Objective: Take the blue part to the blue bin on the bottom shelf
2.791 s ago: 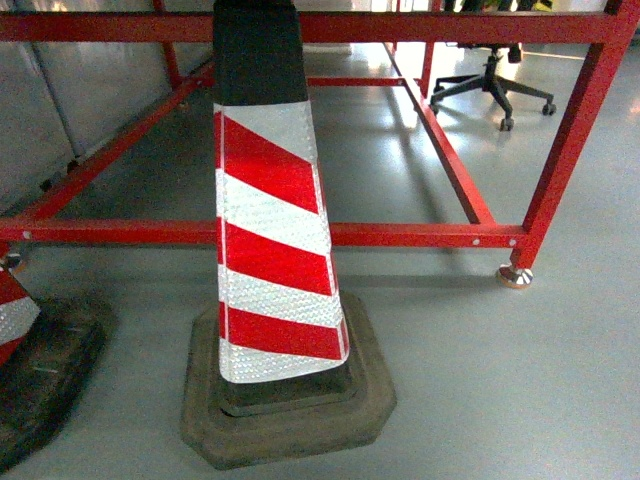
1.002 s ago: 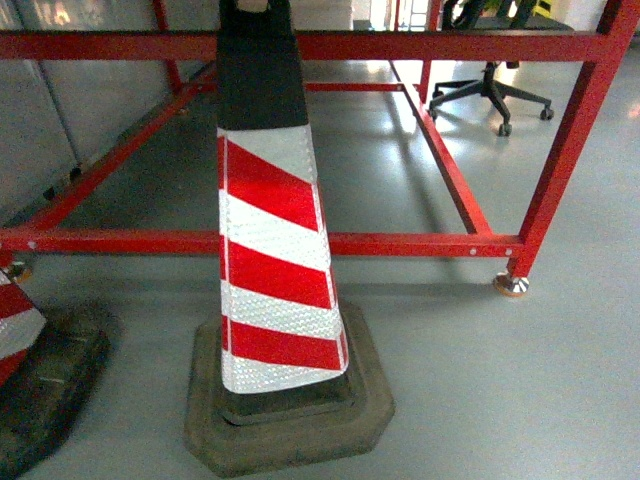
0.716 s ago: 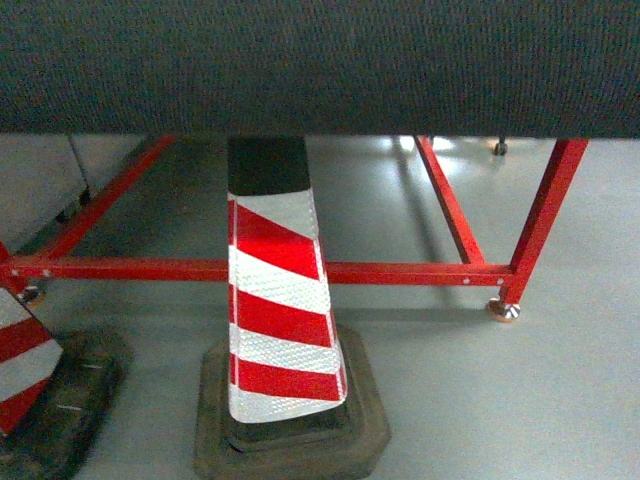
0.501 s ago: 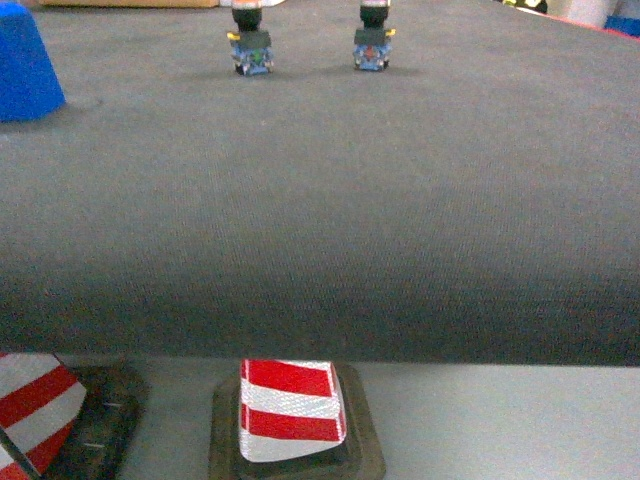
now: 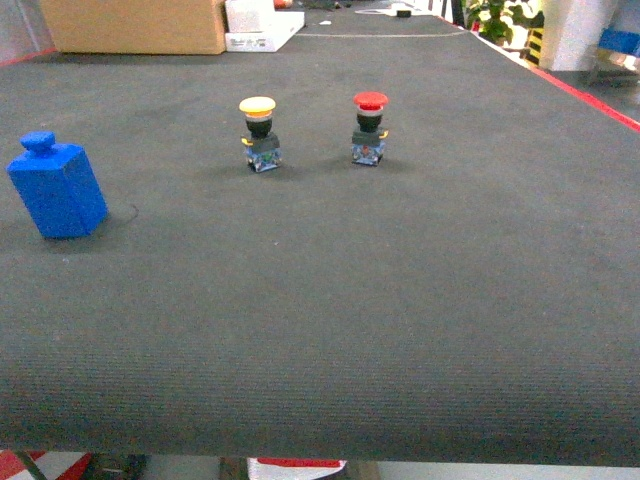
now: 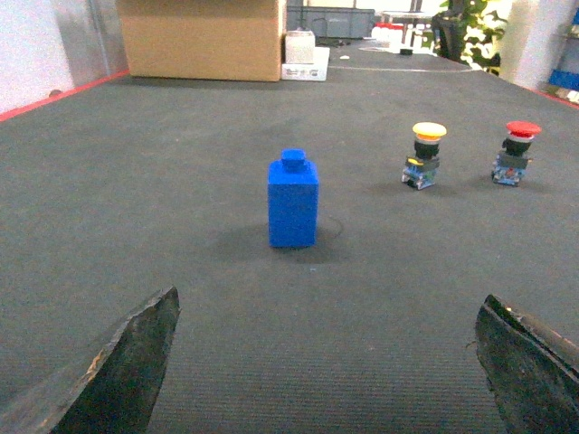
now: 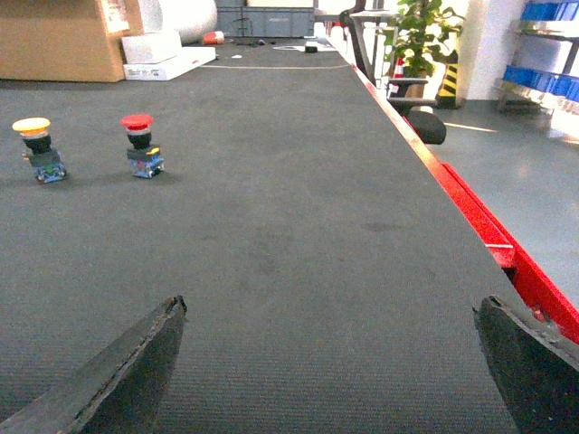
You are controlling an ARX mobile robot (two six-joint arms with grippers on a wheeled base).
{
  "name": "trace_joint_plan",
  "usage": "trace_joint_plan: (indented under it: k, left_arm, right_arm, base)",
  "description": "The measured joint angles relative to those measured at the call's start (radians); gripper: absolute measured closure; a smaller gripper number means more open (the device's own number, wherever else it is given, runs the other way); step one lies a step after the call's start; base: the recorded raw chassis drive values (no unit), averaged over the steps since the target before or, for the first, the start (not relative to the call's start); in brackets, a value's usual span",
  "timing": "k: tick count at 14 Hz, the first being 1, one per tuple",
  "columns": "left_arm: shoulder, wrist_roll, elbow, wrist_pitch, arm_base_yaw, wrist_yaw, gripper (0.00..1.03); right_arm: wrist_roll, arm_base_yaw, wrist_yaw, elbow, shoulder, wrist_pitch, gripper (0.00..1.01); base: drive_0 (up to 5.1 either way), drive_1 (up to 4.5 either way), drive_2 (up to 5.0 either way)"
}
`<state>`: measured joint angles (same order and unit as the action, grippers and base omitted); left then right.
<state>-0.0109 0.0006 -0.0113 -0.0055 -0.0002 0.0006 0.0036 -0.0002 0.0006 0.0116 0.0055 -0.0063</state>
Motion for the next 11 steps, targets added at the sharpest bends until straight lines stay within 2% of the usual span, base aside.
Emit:
trace_joint_plan:
  k: [11]
  left_arm:
    - [-0.002,-0.004,-0.001,-0.01,-0.001,-0.006,0.05]
  right_arm:
    - [-0.001,0.0,0.0,0.0,0.0,0.002,0.03]
  base:
    - [0.0,0.0,0.0]
